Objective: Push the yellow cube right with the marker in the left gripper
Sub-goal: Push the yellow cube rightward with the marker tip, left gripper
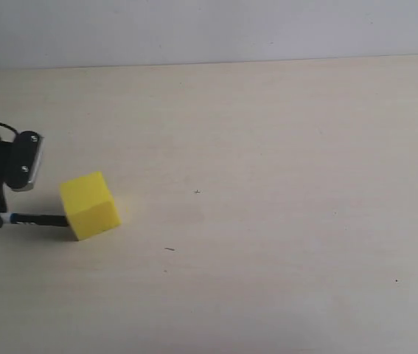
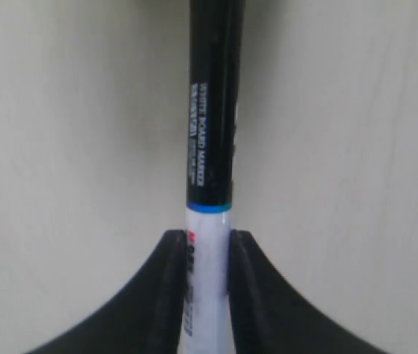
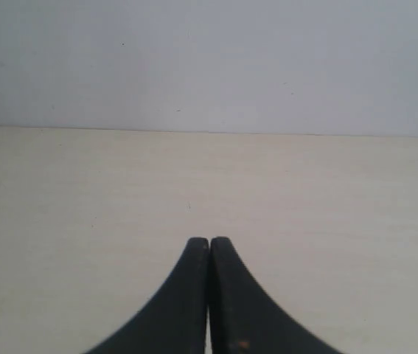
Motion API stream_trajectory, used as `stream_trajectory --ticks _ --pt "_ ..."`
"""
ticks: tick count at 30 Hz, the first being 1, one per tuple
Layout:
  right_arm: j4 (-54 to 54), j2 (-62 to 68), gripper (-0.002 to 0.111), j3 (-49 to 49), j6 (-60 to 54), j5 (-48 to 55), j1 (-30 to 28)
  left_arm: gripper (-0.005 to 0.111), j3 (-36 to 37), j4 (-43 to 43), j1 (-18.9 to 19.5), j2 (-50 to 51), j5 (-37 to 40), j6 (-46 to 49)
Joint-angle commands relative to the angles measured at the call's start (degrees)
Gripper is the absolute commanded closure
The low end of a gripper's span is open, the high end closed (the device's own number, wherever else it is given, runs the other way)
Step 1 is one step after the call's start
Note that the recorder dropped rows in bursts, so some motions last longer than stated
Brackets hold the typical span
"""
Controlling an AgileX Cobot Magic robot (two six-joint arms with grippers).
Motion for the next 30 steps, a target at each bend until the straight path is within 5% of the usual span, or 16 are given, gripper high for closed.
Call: stream_trajectory --ticks 1,11,21,30 --pt "0.05 -0.27 0.108 0.25 -0.27 -0.24 -0.35 0.107 0.04 -0.14 -3.57 0.03 -0.15 -6.52" --pt "0.05 -0.27 0.108 0.25 -0.27 -0.24 -0.35 0.107 0.04 2.54 0.05 0.03 2.45 -16.49" --pt "0.05 -0.27 0.108 0.25 -0.27 -0.24 -0.35 0.107 -0.35 -0.57 -10.06 0.03 -7.89 -17.08" --pt "0.05 -0.27 0.108 0.25 -0.27 -0.24 -0.35 0.107 -0.75 3.64 -5.74 0.03 -5.52 -21.78"
